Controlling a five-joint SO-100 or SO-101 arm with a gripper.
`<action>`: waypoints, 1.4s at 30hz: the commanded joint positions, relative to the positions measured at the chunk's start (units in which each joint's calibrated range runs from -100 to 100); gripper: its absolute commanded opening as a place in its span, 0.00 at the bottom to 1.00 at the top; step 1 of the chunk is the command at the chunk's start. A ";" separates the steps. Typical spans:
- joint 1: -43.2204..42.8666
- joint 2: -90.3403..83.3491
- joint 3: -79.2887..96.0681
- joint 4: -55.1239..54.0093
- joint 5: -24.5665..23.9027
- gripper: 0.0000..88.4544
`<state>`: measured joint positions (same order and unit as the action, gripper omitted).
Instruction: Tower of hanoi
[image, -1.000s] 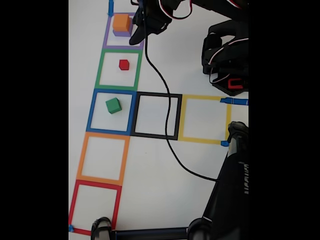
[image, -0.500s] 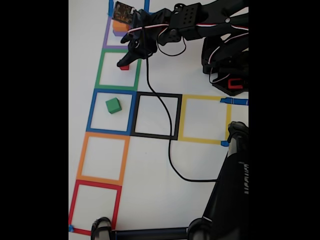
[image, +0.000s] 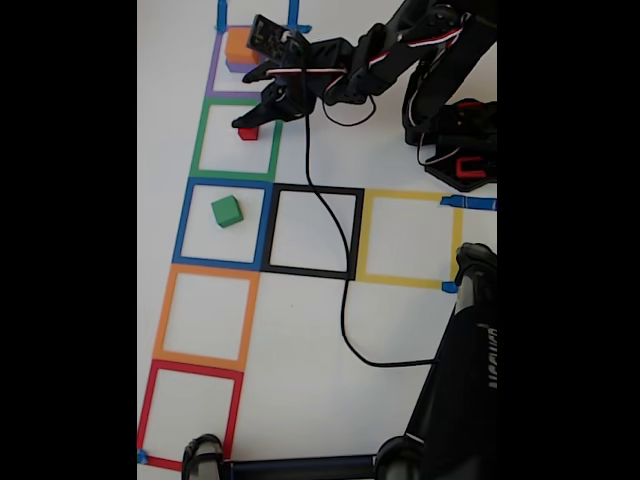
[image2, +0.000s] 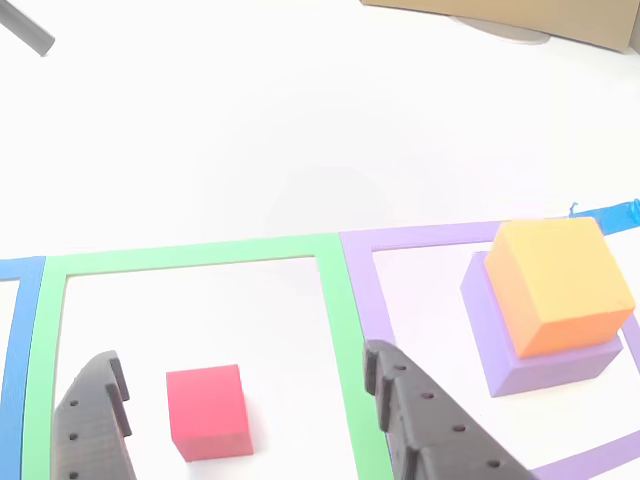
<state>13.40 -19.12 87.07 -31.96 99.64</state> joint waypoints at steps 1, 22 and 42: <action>-1.89 3.09 1.11 -6.58 0.36 0.31; -4.20 28.93 -4.98 -26.74 0.36 0.29; -6.69 35.88 -9.26 -28.60 0.36 0.19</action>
<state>7.67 17.10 78.66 -59.45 99.64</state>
